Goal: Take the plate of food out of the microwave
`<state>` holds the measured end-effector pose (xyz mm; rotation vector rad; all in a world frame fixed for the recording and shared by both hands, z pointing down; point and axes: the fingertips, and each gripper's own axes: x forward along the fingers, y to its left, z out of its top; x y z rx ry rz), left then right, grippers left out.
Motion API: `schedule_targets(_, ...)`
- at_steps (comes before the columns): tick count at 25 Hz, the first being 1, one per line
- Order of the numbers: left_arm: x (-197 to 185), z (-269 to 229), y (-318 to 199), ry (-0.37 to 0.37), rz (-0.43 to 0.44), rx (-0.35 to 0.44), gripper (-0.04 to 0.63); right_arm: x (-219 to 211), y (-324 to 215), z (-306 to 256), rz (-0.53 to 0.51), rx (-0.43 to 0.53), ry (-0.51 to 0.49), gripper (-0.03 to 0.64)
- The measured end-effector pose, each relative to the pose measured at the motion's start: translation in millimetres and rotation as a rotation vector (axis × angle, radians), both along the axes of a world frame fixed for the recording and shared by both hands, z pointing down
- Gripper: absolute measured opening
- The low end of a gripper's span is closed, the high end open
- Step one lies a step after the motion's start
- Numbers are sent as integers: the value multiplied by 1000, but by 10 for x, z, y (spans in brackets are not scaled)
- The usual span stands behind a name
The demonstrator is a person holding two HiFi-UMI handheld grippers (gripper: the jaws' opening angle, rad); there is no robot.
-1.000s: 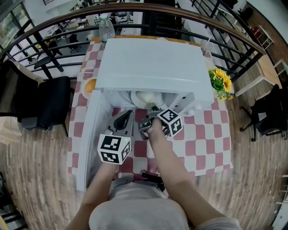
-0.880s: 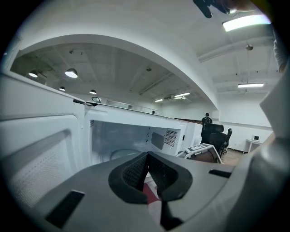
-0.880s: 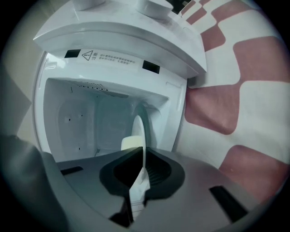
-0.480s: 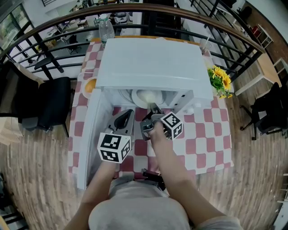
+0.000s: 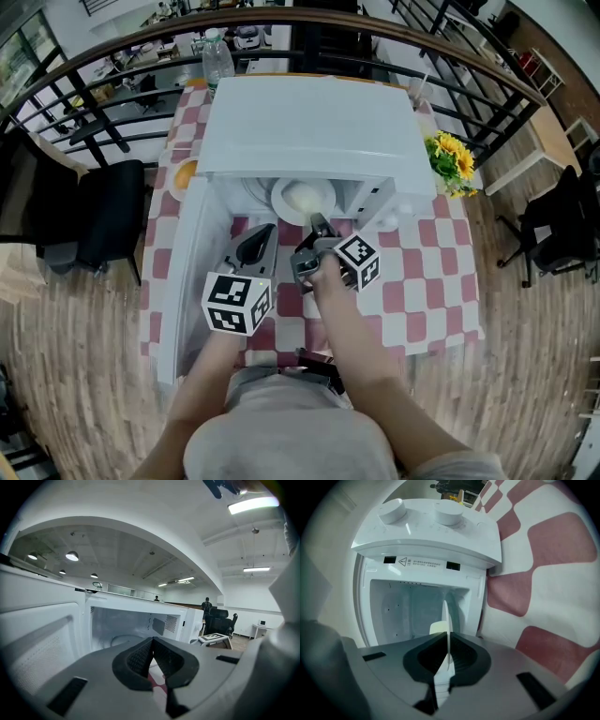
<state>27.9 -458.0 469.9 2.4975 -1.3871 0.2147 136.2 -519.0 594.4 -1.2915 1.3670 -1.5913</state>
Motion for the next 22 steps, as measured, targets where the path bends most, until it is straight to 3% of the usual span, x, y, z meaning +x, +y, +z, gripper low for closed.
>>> schedule_targets(22,102,-237,368,31,10,46,2,16,508,-516,-42,73,13,35)
